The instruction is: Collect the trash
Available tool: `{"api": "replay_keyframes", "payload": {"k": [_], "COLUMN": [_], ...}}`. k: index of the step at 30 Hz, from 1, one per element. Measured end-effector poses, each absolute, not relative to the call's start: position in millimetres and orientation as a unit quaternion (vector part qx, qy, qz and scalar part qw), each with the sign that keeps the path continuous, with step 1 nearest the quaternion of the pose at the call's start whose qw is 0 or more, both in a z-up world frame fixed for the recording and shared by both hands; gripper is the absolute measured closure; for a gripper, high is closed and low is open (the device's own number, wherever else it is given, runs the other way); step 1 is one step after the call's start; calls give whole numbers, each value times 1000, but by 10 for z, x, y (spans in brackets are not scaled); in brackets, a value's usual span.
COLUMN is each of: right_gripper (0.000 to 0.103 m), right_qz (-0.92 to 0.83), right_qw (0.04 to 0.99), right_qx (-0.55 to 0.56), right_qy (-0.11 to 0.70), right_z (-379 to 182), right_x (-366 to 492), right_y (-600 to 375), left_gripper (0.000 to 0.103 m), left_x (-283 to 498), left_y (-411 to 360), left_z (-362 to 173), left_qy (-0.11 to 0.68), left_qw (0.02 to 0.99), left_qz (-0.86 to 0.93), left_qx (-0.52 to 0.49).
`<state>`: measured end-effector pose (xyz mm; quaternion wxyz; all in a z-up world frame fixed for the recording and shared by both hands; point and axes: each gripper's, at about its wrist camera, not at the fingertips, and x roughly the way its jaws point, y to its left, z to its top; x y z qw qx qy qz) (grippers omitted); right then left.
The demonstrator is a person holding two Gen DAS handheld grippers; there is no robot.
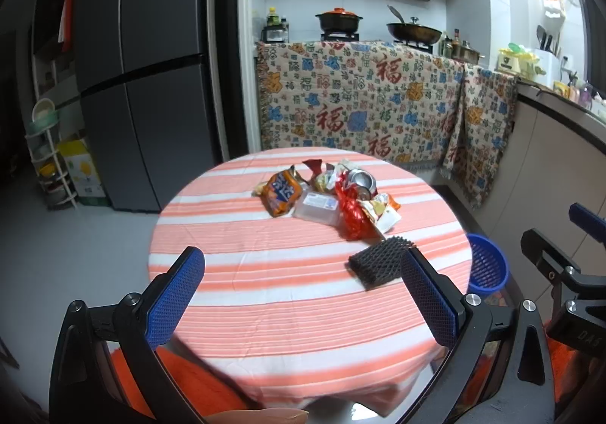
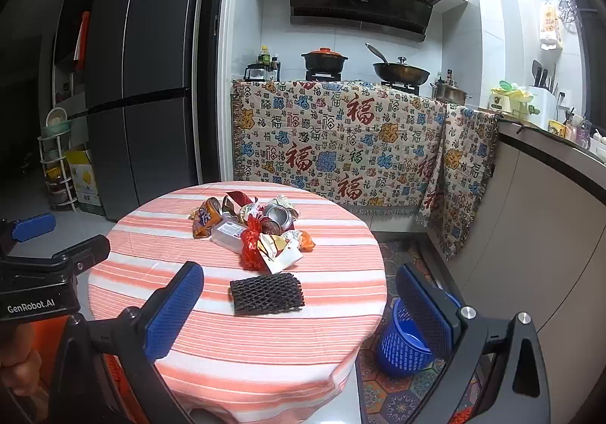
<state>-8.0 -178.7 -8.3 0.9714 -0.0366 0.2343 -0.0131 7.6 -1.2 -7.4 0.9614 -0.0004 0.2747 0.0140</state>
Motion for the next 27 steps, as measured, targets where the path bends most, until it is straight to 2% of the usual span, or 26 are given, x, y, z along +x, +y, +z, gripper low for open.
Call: {"api": "replay_keyframes", "payload": {"k": [27], "right_gripper": [0], "right_qz": [-15], "right_qw": [970], "right_qx": [-33], "right_qy": [240], "right_z": [-96], "right_x": [-55], "right_y": [-1807], "left_gripper": [0], "left_x": [116], "left_y": [-45], "left_z": [-109], "left_qy": [281], "left_qw": [960], "left_qz": [14], "left_qx": [9]}}
